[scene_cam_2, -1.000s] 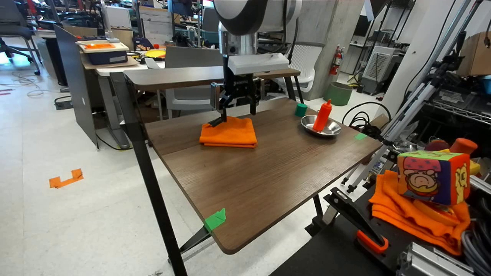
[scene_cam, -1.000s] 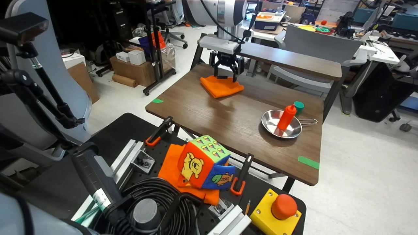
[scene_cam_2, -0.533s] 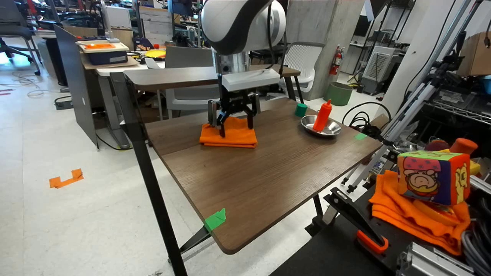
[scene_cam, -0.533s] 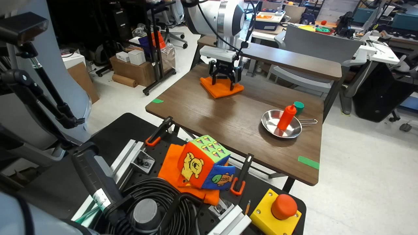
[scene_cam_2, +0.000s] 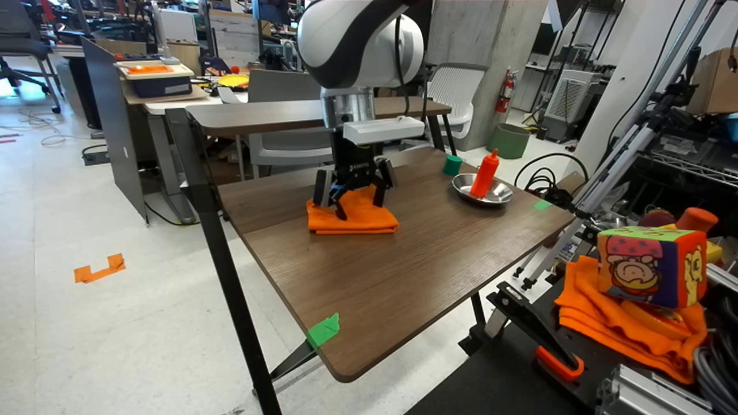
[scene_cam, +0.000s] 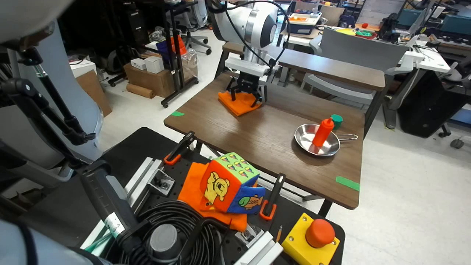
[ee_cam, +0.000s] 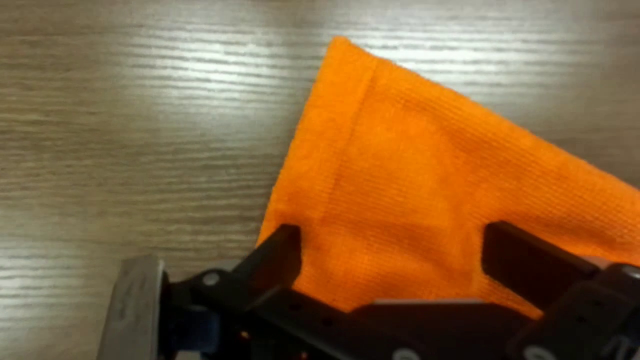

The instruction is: Slide the orange towel forward

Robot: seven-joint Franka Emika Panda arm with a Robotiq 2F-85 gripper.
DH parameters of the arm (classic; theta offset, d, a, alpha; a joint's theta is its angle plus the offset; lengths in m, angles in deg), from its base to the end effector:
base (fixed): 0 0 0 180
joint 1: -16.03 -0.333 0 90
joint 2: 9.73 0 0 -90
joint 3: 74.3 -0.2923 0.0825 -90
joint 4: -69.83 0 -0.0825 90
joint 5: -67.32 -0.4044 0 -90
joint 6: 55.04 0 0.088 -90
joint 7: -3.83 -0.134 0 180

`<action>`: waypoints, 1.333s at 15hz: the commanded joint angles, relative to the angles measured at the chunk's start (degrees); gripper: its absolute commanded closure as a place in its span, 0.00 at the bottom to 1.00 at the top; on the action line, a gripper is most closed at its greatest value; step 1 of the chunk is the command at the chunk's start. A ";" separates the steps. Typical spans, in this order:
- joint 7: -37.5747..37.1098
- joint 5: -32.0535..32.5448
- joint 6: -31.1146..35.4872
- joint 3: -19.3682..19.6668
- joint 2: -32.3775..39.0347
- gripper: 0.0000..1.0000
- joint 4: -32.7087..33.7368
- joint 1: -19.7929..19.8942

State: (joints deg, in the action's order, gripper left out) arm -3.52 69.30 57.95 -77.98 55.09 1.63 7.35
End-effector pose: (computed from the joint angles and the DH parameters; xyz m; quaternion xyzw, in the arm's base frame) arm 0.6749 0.1379 0.0120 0.9840 0.0393 -0.1733 0.0125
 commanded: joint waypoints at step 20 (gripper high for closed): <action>-8.03 13.79 15.24 3.69 -27.15 0.00 -42.79 -6.98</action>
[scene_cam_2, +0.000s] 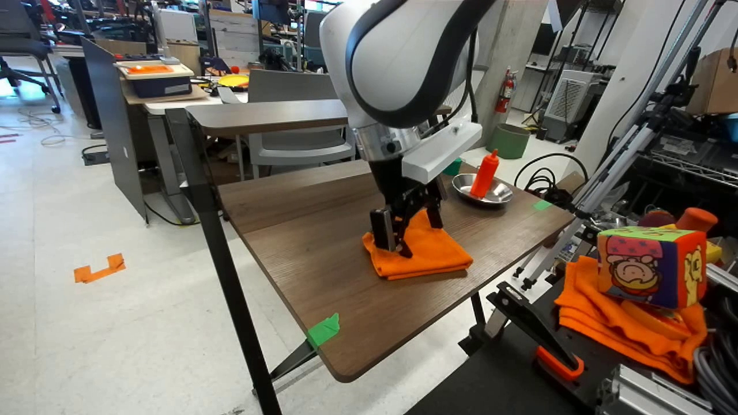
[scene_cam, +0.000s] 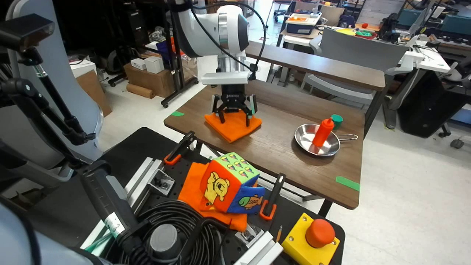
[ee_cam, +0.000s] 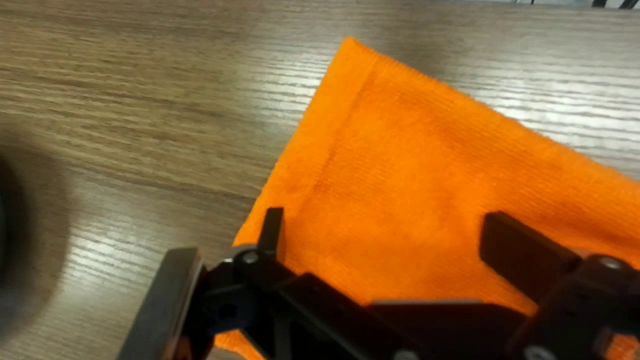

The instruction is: Slide the orange towel forward

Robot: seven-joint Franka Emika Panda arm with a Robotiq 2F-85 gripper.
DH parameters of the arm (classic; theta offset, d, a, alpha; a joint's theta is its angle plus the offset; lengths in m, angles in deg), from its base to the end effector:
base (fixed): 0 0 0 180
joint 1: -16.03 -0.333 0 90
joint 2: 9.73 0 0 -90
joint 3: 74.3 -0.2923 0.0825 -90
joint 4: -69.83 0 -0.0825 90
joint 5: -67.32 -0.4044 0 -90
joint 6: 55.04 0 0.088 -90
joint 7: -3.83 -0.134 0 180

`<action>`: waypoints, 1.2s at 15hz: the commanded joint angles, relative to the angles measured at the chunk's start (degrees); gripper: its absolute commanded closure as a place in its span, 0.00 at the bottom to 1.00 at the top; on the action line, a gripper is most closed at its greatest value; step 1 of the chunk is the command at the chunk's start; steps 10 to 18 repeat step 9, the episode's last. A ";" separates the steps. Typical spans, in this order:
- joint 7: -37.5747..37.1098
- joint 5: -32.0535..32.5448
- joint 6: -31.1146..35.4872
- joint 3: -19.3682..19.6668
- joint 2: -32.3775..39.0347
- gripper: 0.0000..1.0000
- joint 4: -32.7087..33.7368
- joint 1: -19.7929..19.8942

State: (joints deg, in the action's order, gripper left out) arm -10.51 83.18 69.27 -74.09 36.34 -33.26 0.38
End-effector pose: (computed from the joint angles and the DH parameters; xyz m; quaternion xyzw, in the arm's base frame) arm 0.5553 0.1359 0.0141 0.9660 0.1100 -0.1814 0.1475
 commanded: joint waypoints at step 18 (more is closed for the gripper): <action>-3.51 -7.27 -18.11 -0.88 -27.96 0.00 -15.48 4.45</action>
